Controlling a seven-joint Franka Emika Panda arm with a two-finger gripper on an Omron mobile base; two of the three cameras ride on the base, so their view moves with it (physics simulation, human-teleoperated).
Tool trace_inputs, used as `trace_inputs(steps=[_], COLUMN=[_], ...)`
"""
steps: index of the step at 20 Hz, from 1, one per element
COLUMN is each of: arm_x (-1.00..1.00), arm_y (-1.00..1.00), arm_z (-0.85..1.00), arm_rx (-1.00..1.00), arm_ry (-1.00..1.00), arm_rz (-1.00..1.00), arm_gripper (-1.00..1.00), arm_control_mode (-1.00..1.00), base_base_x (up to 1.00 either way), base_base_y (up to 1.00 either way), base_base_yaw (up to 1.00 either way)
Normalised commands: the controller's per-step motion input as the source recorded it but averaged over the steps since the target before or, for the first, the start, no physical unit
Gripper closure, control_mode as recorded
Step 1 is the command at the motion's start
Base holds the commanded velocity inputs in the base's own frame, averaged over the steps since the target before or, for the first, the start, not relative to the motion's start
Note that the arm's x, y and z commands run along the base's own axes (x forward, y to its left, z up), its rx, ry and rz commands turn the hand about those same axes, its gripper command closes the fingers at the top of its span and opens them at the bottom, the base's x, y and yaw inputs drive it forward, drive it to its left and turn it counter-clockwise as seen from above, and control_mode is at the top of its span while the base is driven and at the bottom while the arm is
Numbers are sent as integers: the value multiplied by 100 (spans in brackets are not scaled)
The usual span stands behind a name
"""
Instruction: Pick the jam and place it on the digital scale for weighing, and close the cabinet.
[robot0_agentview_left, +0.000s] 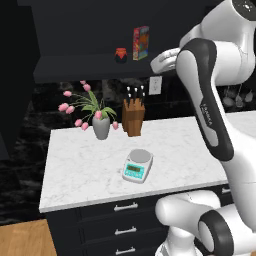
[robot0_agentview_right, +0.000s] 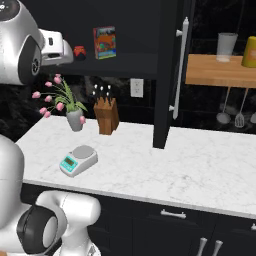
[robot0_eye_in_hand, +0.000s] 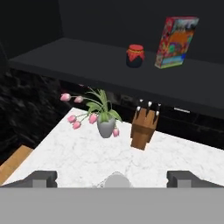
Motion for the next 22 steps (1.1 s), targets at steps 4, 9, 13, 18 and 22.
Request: trace_inputs(steps=[4,9,13,18,22], arm_x=[38,30,38,32,48], arm_y=[16,7,5,1,3], arm_z=[0,-8,-39,-26,-15], arm_rx=[0,1,11,15,4], arm_ry=[-4,-11,-16,-7,-2], arm_rz=[3,2,1,1,0], arm_gripper=[-100,-100,-100,-100,-100], arm_control_mode=[-100,-100,-100,-100,-100], base_base_x=[0,0,0,0,0], base_base_y=[0,0,0,0,0], base_base_yaw=[0,0,0,0,0])
